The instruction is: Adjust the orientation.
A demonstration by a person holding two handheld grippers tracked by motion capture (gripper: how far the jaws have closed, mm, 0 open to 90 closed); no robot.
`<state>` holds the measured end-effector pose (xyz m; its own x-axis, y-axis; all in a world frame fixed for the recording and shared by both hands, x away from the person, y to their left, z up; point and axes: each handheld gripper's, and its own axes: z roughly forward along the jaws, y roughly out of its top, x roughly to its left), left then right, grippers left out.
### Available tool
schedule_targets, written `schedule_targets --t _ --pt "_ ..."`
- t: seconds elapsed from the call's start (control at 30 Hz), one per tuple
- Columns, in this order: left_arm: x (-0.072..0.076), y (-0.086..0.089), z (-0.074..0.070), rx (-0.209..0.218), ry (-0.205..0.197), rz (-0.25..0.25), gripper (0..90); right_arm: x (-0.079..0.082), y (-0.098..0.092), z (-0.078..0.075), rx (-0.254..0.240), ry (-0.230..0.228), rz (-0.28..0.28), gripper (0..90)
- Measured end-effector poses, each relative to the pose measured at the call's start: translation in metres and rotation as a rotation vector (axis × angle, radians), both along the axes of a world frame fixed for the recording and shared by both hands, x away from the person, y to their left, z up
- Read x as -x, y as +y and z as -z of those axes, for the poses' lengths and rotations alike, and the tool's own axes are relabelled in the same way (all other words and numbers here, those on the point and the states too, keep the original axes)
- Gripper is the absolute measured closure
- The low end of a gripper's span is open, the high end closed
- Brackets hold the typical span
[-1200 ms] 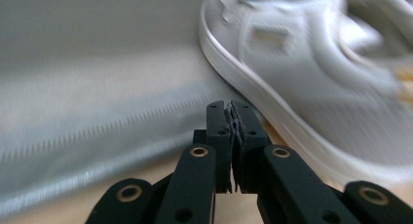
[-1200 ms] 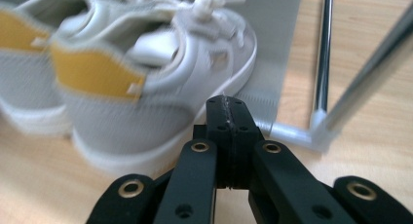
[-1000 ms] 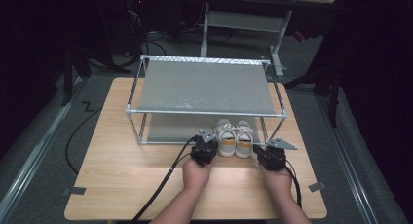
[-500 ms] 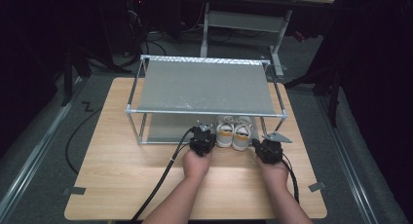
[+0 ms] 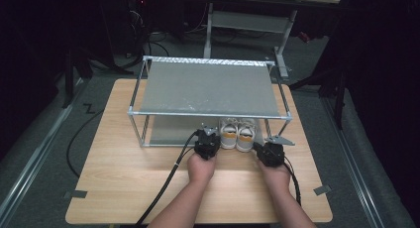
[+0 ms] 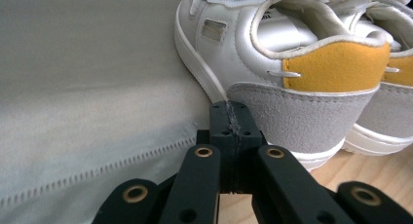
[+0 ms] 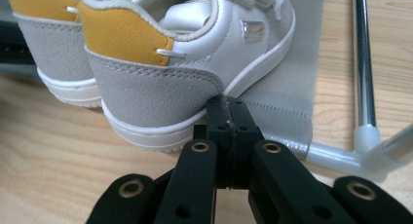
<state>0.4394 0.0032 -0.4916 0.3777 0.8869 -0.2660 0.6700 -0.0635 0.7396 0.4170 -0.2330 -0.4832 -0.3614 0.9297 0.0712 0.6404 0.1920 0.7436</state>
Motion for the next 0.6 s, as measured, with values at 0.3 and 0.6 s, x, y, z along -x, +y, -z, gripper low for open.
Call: schedule_targets --t 0.3,0.6 --pt "0.008 0.004 -0.003 0.042 -0.023 -0.005 89.7 0.008 -0.006 -0.008 0.029 -0.036 -0.003 90.0" --pt "-0.007 -0.008 -0.001 0.021 0.008 -0.022 90.0 -0.020 0.007 -0.003 0.053 -0.051 0.049 90.0"
